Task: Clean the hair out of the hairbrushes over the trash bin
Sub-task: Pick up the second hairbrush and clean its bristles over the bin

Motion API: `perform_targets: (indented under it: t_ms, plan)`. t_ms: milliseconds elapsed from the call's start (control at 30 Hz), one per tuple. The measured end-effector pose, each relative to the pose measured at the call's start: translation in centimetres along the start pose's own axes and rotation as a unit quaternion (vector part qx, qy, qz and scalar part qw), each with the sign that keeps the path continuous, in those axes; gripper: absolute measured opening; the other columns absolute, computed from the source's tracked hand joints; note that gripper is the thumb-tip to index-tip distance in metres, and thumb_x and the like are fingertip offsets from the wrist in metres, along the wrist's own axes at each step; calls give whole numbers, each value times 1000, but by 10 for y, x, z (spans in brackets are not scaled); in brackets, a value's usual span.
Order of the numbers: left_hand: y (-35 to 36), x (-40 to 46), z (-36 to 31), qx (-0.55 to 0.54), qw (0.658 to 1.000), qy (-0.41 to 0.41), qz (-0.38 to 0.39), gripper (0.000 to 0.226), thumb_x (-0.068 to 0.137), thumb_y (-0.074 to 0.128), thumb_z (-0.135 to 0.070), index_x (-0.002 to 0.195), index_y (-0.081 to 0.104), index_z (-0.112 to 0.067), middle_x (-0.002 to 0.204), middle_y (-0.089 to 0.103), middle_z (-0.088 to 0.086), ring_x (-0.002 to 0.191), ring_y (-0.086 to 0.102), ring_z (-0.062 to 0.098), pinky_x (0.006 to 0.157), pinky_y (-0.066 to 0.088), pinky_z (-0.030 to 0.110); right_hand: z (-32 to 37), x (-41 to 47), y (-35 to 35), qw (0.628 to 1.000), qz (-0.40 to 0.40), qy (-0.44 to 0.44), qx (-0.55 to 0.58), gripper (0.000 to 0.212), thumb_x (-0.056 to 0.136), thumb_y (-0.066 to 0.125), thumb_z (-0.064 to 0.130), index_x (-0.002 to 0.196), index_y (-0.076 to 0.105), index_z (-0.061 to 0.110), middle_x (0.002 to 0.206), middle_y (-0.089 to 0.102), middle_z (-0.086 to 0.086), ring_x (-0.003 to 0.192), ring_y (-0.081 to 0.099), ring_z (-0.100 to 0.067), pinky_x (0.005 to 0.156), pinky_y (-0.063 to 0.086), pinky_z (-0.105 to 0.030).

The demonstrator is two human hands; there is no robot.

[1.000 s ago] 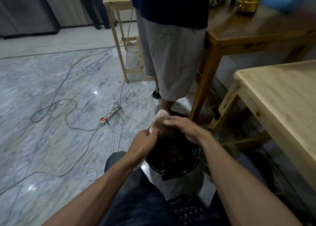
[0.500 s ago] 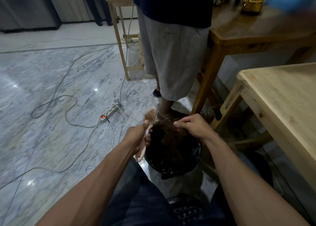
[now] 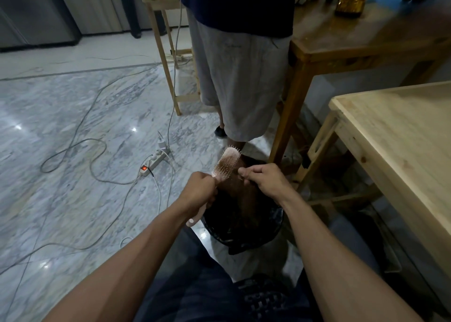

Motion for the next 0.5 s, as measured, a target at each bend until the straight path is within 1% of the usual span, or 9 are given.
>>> perform_targets:
  t_ms: [67,133,200,267,300,367,433,467,500]
  plan:
    - [-2,6,7,-60,997,-48,-26,14,84,55,-8,78,62,3,58,44,10,43,38,20,47,29,29,6,-5,-1,999,4,-10,-36,24,90,76,39,81,83,17,70,75,3,65,66,-5,63,50,-17]
    - [-6,14,13,-96,989,-86,-68,13,77,51,-5,79,59,5,57,43,10,42,36,20,47,27,27,12,-9,-6,997,6,-17,-75,29,90,77,39,82,84,12,74,78,-2,67,67,-5,61,49,-13]
    - [-12,22,18,-96,985,-101,-102,19,72,51,-9,79,58,6,56,43,8,44,36,20,50,27,27,14,-11,-12,996,6,-7,-87,32,89,78,40,81,83,10,77,79,-6,71,67,-9,66,49,-18]
    - [-14,24,18,-85,987,-98,-97,22,70,52,-12,79,59,6,56,42,8,45,35,21,52,26,29,13,-14,-20,996,9,6,-94,29,90,76,40,86,84,12,83,80,-6,82,71,-11,71,50,-22]
    - [-13,22,16,-71,990,-87,-87,22,68,53,-14,80,59,5,56,41,9,46,35,21,53,26,31,12,-15,-22,995,10,7,-100,27,92,74,39,93,84,14,89,80,-4,90,72,-12,72,49,-21]
    - [-8,16,8,-22,997,-32,-61,21,72,57,-21,77,60,-1,56,42,10,48,38,21,54,29,34,9,-11,-25,992,30,20,-118,32,96,70,38,121,76,19,119,74,-3,116,65,-16,83,47,-21]
    - [-3,9,-1,69,996,37,-40,31,85,62,-29,65,56,-6,54,47,9,49,45,21,53,34,33,7,-6,-24,993,63,56,-82,59,94,69,39,149,54,24,151,52,-8,141,47,-23,99,41,-29]
    - [-1,6,-3,111,991,65,-36,38,91,61,-29,61,52,-9,54,50,7,50,48,22,54,35,31,8,-4,-22,995,64,69,-38,70,91,70,42,155,45,25,157,43,-8,146,40,-23,104,38,-32]
    - [2,4,-4,146,985,88,-38,41,95,59,-27,58,48,-11,54,49,4,51,48,20,52,32,31,9,-2,-20,996,55,64,-2,76,88,71,47,156,42,26,158,42,-6,146,39,-22,108,38,-34]
Point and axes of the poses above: each hand's wrist, its own x-axis towards the middle knuckle, its own y-axis out of the palm, z = x × y, the point moved 1 cm from there along x, towards the middle knuckle
